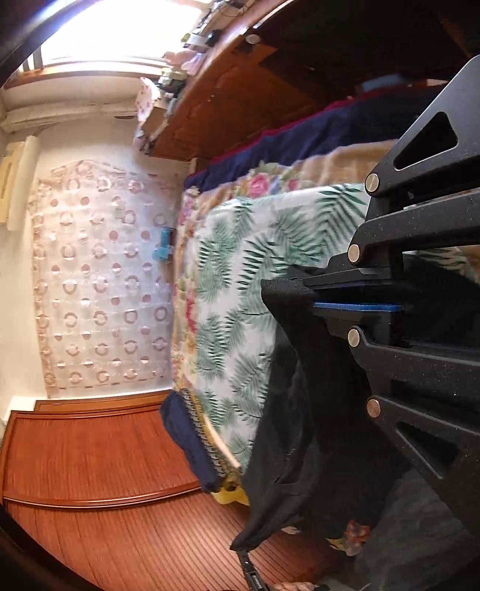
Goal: Fold small clothes
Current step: 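Lift the black shirt with the left gripper while the right gripper grasps its other end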
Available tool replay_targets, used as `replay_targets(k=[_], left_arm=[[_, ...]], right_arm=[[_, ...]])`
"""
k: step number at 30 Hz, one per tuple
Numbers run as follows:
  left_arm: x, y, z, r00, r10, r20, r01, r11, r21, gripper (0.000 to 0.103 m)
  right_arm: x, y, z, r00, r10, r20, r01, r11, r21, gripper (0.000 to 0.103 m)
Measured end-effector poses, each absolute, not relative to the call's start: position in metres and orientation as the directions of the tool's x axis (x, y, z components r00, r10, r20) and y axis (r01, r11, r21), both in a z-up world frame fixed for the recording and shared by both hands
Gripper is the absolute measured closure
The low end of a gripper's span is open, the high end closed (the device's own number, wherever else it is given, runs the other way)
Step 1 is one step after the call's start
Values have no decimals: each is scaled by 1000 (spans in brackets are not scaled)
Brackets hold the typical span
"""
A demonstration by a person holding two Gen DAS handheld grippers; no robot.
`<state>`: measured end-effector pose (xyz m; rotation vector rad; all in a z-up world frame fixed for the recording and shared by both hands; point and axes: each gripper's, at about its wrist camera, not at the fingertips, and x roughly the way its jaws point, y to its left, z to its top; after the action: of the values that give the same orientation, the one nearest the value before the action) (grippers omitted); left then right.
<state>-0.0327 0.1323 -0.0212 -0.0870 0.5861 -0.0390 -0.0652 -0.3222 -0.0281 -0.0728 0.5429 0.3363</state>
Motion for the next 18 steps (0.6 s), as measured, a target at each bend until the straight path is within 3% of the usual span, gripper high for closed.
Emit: replay_targets(k=[5,6,8,10,11,12,13,16,18], left_arm=[[-28,133,-36,810,-45,-584,-5,997,-83,99],[-29,133,-35,810,-49,-585,-1,996,-85,95],[-30,134,-35,812,-74,-578,21,995,-98,75],[-29,133,-34,816,-95,-570,38,993,-110,48],[-27,133,-34,816,-104,-569,46,992,-116,41],[-26,132,-34,815,-109,-568,49,992,-120,25],[-24,131,-34,816,-114,-567,53,991,-122,20],[-14,127,-37,812,-119,-571,61,991,-120,20],[-7,123,-39,811,-112,-575,56,992,-114,20]], right_arm=[[-42,-312,-34,766,247,-593,-314,950,-10,97],[-39,-311,-33,761,245,-601,-313,950,-10,97],[-36,-308,-26,753,240,-612,-318,948,-19,97],[-36,-307,-16,758,234,-608,-318,948,-31,91],[-37,-307,-10,763,234,-602,-320,947,-38,88],[-39,-307,-6,768,234,-596,-321,946,-42,86],[-40,-307,-1,773,234,-590,-320,946,-45,80],[-44,-312,13,789,238,-566,-318,947,-45,65],[-42,-313,21,806,221,-549,-304,951,-63,61]])
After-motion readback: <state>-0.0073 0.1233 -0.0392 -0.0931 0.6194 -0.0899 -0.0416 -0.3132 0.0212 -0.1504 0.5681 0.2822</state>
